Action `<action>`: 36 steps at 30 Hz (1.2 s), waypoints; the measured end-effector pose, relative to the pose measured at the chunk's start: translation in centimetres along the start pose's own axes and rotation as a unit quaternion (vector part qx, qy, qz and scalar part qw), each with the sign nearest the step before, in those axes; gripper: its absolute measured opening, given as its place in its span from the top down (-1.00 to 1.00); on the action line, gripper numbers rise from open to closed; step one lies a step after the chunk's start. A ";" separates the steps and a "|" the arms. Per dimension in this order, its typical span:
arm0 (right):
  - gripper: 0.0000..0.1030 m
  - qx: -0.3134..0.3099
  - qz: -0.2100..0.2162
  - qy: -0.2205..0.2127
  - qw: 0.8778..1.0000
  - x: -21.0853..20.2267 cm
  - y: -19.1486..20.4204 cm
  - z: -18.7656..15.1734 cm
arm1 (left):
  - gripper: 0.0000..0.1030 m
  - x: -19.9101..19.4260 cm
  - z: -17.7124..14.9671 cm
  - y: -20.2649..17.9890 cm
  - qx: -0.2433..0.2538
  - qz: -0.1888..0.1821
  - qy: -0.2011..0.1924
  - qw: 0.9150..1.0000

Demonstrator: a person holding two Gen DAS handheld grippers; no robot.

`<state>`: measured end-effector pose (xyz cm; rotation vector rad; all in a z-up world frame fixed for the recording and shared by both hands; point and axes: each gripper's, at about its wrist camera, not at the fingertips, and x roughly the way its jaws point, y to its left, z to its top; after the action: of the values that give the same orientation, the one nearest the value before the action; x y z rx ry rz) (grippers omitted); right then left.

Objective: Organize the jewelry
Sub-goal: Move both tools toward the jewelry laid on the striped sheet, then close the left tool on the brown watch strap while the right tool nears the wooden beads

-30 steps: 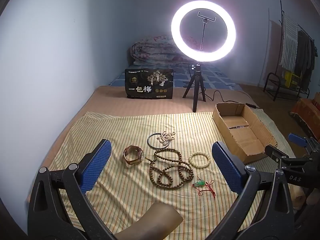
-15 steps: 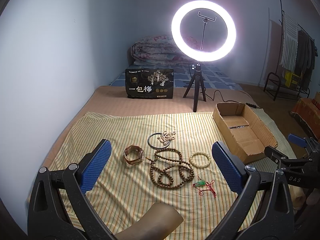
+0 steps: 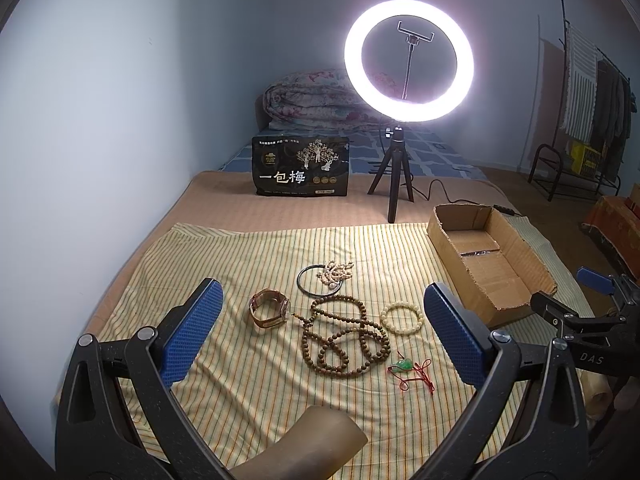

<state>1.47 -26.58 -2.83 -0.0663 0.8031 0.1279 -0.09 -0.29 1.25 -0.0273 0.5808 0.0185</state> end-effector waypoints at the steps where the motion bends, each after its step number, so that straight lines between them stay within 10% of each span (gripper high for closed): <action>1: -0.99 0.000 0.000 0.000 1.000 0.0 0.0 0.0 | -0.98 0.0 0.0 0.0 0.000 0.000 0.000 1.000; 36: -0.98 -0.060 0.064 0.049 0.995 3.3 4.2 -1.3 | -0.98 3.9 -0.5 5.1 -0.037 0.025 0.062 0.997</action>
<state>2.24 -22.26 -6.10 -0.1342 0.8971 0.2964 2.77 4.80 -1.40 -0.0868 0.7048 0.0884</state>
